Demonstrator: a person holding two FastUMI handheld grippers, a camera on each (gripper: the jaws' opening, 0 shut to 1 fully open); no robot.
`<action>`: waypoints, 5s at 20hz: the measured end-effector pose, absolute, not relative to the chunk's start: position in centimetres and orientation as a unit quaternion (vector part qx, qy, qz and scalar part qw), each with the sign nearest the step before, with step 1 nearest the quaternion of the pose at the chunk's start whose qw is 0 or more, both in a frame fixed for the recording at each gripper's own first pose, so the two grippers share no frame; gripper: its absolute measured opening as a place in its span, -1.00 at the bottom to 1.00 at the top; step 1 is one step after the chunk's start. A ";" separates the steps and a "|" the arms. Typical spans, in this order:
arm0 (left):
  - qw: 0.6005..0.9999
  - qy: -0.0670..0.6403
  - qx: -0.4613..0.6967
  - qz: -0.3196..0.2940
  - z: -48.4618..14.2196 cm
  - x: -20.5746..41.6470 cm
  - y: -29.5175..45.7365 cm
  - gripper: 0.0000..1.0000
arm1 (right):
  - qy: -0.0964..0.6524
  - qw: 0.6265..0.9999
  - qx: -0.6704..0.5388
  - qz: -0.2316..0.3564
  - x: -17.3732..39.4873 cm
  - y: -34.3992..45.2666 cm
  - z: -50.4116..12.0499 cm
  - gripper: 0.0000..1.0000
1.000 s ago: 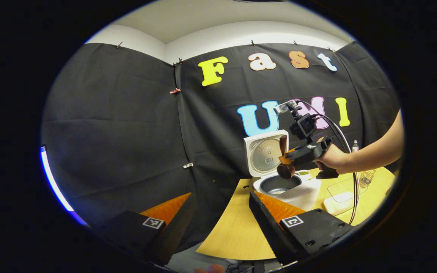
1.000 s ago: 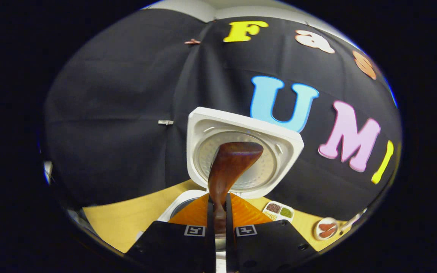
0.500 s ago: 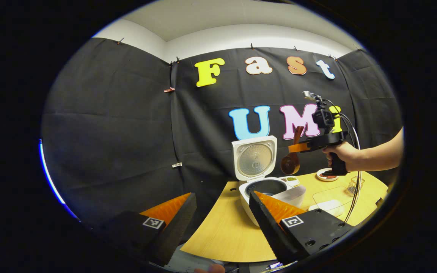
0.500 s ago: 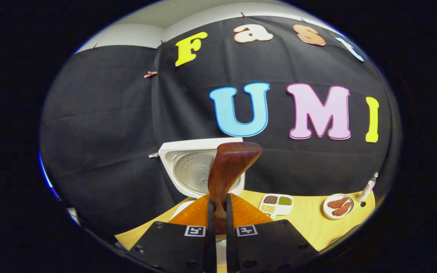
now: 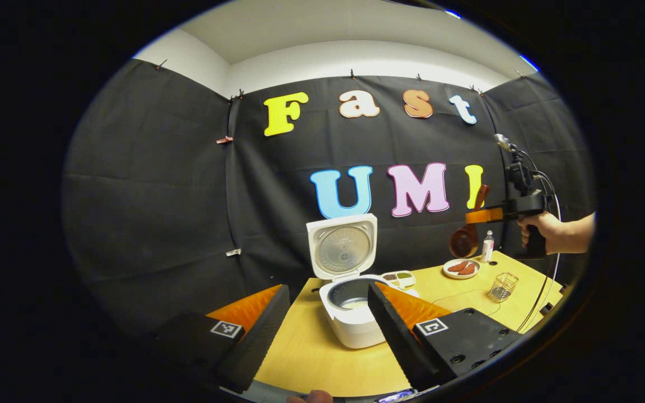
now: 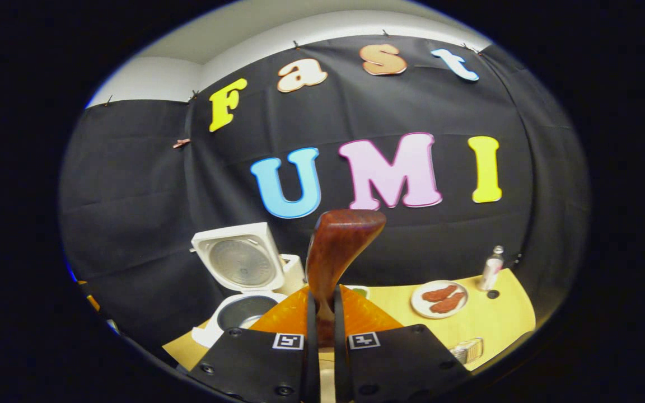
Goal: Close the left gripper, press the button to open the rice cooker; take a wooden spoon from the chopstick holder with the right hand, scoop a spoonful of rice and pour it into the rice cooker, then put the wooden spoon back into the chopstick holder.
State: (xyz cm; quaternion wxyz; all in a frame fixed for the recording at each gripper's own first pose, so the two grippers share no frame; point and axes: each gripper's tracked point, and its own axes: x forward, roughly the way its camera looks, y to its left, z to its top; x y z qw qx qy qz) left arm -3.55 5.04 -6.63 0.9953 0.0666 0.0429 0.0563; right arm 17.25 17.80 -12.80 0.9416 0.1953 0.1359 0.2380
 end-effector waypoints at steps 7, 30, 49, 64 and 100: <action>0.996 0.049 0.060 0.049 -6.1 -1.2 -0.2 0.93 | 0.188 0.955 0.177 0.149 18.2 3.3 -22.7 -0.72; 0.993 0.059 0.024 0.103 -2.8 5.3 -3.3 0.94 | 0.363 0.889 0.267 0.087 19.5 -0.4 -42.8 -0.39; 0.998 -0.019 -0.030 0.054 5.3 21.0 1.9 0.93 | 0.302 0.924 0.234 -0.008 5.8 -4.9 -33.4 0.97; 0.994 0.036 -0.050 0.090 -0.7 42.6 8.6 0.90 | 0.185 0.975 0.120 -0.034 -0.1 -1.2 -18.5 0.97; 0.964 0.227 -0.031 0.138 -25.0 24.8 1.2 1.00 | 0.137 0.987 0.054 0.067 -0.7 -0.3 -12.6 0.96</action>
